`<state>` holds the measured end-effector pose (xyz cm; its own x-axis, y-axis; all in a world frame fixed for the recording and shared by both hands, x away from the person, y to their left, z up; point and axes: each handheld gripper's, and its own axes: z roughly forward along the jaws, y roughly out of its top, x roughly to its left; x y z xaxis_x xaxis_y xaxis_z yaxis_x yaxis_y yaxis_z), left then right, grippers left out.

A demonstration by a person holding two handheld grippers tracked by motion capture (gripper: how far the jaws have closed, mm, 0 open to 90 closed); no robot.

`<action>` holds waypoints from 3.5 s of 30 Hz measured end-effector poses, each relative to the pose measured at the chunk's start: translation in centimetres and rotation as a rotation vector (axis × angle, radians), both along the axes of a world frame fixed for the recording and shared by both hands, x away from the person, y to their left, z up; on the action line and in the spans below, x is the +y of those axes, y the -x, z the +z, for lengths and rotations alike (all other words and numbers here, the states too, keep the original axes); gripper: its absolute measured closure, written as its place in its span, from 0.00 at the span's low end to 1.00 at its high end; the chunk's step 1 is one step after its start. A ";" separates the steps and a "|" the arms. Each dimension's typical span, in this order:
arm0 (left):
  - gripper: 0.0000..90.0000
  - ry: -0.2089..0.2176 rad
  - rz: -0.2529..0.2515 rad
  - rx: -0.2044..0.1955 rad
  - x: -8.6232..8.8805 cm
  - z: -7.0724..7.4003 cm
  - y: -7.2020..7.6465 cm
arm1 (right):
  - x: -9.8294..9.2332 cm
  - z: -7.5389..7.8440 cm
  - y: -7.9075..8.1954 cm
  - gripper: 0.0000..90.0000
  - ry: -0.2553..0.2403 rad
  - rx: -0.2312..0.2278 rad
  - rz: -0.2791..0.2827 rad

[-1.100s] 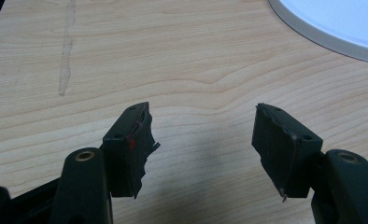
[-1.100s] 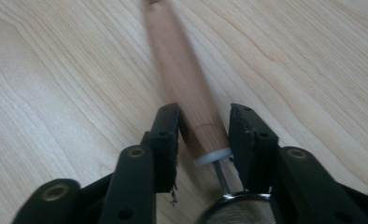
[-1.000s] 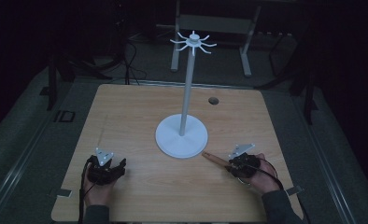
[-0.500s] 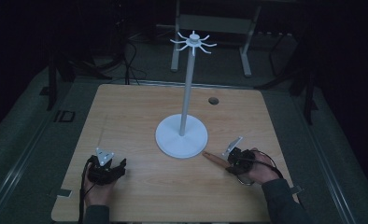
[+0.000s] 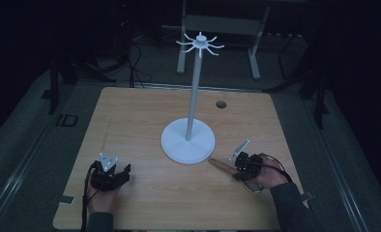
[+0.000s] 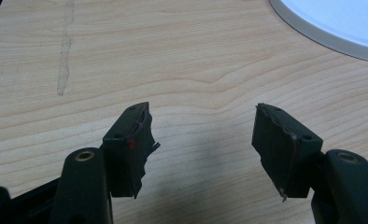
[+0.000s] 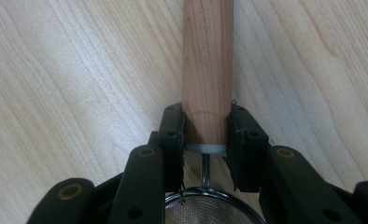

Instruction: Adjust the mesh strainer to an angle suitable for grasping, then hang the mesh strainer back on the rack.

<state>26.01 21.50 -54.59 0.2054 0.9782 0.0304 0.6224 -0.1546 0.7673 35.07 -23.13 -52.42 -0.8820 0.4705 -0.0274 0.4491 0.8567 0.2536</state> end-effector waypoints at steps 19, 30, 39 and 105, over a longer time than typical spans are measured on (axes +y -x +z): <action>0.42 0.000 0.000 -0.001 0.0 0.0 0.0 | 0.2 1.5 0.9 0.77 -0.134 -0.104 -0.018; 0.42 0.000 -0.001 -0.001 -0.1 0.0 0.0 | 0.6 2.3 1.1 0.77 -0.221 -0.169 -0.038; 0.42 -0.002 -0.005 -0.001 -0.2 0.0 0.0 | 0.6 3.0 1.0 0.77 -0.295 -0.215 -0.067; 0.42 0.000 -0.002 -0.004 -0.2 0.0 0.0 | 2.9 9.6 -0.3 0.78 -0.785 -0.361 -0.233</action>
<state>26.05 21.30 -54.61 0.2076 0.9777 0.0315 0.6186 -0.1561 0.7700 35.34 -20.24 -42.80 -0.7616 0.6368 0.1205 0.3691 0.2734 0.8883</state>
